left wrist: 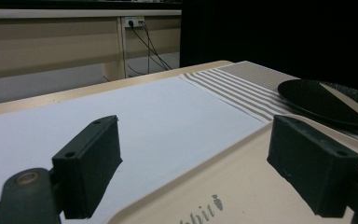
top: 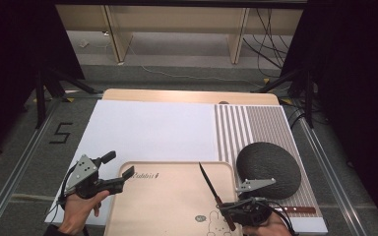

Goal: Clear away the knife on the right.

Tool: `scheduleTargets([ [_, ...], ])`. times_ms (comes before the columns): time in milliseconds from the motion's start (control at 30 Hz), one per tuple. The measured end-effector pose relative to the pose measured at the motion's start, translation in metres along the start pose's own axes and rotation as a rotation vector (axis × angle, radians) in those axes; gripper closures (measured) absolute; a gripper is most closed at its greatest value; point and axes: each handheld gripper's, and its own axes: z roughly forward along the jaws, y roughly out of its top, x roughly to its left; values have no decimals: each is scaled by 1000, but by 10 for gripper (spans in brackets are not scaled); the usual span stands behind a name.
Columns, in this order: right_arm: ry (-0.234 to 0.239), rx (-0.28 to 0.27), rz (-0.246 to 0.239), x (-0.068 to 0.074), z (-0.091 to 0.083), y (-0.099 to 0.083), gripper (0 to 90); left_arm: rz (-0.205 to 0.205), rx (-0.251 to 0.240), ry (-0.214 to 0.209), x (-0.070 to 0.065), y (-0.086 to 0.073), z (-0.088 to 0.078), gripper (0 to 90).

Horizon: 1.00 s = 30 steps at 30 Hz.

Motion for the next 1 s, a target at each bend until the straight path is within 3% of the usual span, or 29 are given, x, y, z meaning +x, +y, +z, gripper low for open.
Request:
scheduleTargets([
  [67,-2,-3,-1,2,1,-3,769,-1,1,1,0,0,0,162],
  [100,-4,8,21,4,0,-4,769,-2,1,0,0,0,0,162],
  [233,-28,17,-8,4,2,-8,769,-1,3,0,0,0,0,162],
  [300,-26,37,19,6,3,-9,769,-1,4,2,0,0,0,162],
  [333,-37,46,1,6,4,-9,769,-2,4,1,0,0,0,162],
  [400,-52,63,17,7,6,-10,769,-2,4,1,0,0,0,162],
  [433,-64,57,-8,5,8,-11,769,-2,1,-1,0,0,0,162],
  [567,-91,74,-10,4,11,-11,769,0,1,-2,0,-1,0,162],
  [700,-94,83,-9,5,13,-12,768,-1,4,-1,0,-1,0,162],
  [733,-95,110,-12,4,12,-11,768,2,4,-2,0,-1,0,162],
  [1000,-107,162,-15,6,22,-12,761,1,6,-4,0,-1,1,162],
])
